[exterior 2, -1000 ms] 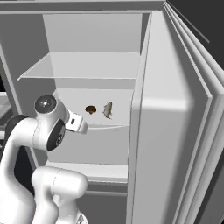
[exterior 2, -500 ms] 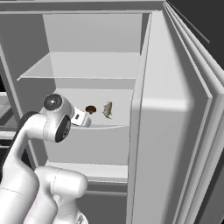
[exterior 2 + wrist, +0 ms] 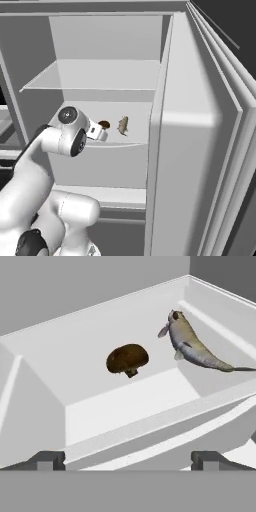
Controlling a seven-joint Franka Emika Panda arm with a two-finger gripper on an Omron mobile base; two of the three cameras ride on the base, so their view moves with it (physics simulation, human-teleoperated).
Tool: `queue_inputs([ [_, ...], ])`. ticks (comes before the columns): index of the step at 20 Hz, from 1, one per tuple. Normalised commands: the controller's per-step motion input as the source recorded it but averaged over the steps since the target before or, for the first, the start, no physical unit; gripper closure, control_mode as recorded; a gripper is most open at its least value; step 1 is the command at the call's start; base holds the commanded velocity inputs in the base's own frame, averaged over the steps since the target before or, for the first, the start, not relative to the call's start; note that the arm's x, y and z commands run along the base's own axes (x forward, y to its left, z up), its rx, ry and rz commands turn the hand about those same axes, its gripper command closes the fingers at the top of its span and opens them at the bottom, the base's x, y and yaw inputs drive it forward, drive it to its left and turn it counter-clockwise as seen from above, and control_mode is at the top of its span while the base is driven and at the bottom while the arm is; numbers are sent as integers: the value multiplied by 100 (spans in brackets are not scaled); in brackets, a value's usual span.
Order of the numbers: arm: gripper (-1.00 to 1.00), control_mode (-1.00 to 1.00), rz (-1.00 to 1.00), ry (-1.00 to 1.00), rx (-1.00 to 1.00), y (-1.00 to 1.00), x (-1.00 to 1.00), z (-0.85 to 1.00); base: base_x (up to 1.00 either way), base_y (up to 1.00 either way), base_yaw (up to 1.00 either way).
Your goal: Place one mushroom and one fish in each tupperware on the nearby counter, to pack two identical lunches.
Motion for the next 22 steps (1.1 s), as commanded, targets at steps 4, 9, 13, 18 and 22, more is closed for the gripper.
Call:
queue_inputs([
  [4, -100, -100, -3, 5, 0, 8, 53, -11, 0, 0, 0],
  [9, -100, -100, 0, 6, 0, 1, 28, -18, 0, 0, 0],
  [13, -100, -100, 0, 2, 0, 3, 16, -19, 0, 0, 0],
  [18, -100, -100, 0, 0, 0, 0, 0, -9, 0, 0, 0],
  [22, -100, -100, 0, 0, 0, 0, 0, -11, 0, 0, 0],
])
